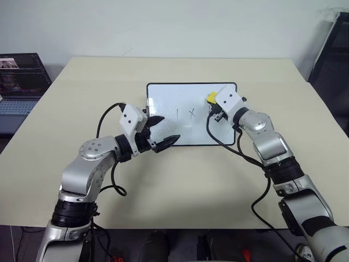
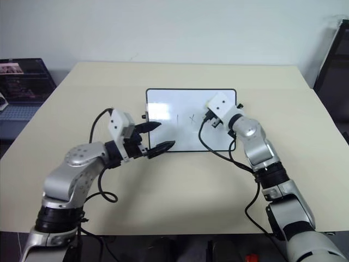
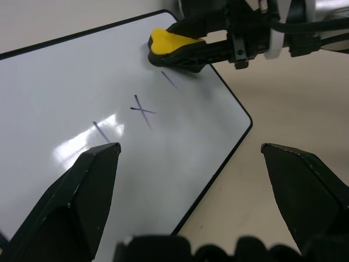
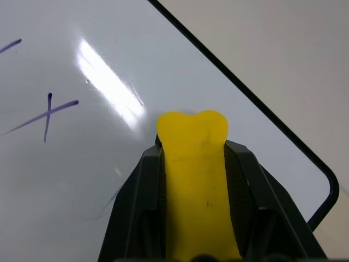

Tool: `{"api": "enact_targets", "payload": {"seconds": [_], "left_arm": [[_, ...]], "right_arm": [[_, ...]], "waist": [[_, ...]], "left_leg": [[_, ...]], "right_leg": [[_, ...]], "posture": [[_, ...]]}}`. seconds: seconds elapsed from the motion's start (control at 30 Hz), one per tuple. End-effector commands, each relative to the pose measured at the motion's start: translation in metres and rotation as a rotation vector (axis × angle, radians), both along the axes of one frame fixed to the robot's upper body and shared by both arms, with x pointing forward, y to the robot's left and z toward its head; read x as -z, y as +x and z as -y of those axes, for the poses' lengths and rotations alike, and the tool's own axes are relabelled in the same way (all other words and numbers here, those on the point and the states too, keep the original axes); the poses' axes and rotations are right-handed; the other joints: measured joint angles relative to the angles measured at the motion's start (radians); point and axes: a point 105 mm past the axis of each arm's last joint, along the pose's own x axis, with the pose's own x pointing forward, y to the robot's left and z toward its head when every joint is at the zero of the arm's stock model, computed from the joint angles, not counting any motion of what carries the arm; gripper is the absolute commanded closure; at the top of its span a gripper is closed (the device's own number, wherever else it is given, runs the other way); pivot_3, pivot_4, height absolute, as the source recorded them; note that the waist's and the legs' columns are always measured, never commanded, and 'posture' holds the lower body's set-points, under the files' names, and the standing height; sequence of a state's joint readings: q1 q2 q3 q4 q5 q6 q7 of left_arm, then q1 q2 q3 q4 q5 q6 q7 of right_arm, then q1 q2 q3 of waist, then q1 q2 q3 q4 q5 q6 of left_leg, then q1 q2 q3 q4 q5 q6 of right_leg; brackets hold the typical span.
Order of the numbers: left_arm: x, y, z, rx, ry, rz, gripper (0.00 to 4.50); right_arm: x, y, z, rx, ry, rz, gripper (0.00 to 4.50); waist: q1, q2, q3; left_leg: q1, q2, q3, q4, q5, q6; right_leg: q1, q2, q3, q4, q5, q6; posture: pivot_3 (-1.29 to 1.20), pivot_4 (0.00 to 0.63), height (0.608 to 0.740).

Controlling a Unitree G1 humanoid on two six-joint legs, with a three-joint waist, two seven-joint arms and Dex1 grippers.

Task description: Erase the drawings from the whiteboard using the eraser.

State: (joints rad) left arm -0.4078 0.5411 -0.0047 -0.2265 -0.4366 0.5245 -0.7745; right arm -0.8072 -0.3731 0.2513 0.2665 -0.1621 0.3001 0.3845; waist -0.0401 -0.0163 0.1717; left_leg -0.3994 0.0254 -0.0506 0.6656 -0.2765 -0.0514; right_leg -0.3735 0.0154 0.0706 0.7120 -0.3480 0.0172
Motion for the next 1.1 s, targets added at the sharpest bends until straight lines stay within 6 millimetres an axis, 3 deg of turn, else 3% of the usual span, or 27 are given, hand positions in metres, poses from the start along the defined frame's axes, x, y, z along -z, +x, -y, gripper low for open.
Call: {"api": "enact_targets", "payload": {"seconds": [0.03,0.47,0.67,0.8,0.97,1.1], "left_arm": [[-0.013,0.003,0.010,0.033,-0.006,0.064,0.00],[-0.009,0.008,0.012,0.043,-0.003,0.062,0.00],[-0.002,0.008,0.007,0.030,-0.003,0.054,0.00],[0.002,0.007,0.004,0.023,0.000,0.049,0.00],[0.003,0.005,0.003,0.019,0.003,0.044,0.00],[0.003,0.002,0.003,0.018,0.005,0.041,0.00]], "right_arm": [[-0.017,0.001,0.003,0.006,0.024,0.051,3.38],[0.030,-0.021,-0.013,-0.079,-0.037,-0.092,3.38],[0.048,-0.031,-0.009,-0.092,-0.110,-0.164,3.38],[0.038,-0.029,-0.008,-0.085,-0.118,-0.120,3.38],[0.006,-0.020,-0.008,-0.051,-0.072,-0.008,3.38],[-0.003,-0.015,-0.004,-0.018,-0.058,0.030,3.38]], "waist": [[0.000,0.000,0.000],[-0.009,0.000,0.000],[-0.011,0.000,0.000],[-0.010,0.000,0.000],[-0.011,0.000,0.000],[-0.011,0.000,0.000]], "left_leg": [[0.000,0.000,0.000,0.000,0.000,0.000],[0.000,0.000,0.000,0.001,0.000,0.000],[0.001,0.000,0.000,0.001,0.000,0.000],[0.001,0.000,-0.001,0.002,0.000,0.000],[0.001,0.000,-0.001,0.002,0.000,0.000],[0.001,0.000,-0.001,0.001,0.000,0.000]], "right_leg": [[0.000,0.000,0.000,0.000,0.000,0.000],[0.001,0.000,0.000,0.001,0.000,0.000],[0.001,0.000,0.000,0.001,0.000,0.000],[0.001,0.000,0.000,0.002,0.000,0.000],[0.001,0.000,0.000,0.002,0.000,0.000],[0.001,0.000,0.000,0.001,0.000,0.000]], "posture": [[0.00,0.150,0.740],[0.00,0.150,0.740],[0.00,0.150,0.740],[0.00,0.150,0.740],[0.00,0.150,0.740],[0.00,0.150,0.740]]}}
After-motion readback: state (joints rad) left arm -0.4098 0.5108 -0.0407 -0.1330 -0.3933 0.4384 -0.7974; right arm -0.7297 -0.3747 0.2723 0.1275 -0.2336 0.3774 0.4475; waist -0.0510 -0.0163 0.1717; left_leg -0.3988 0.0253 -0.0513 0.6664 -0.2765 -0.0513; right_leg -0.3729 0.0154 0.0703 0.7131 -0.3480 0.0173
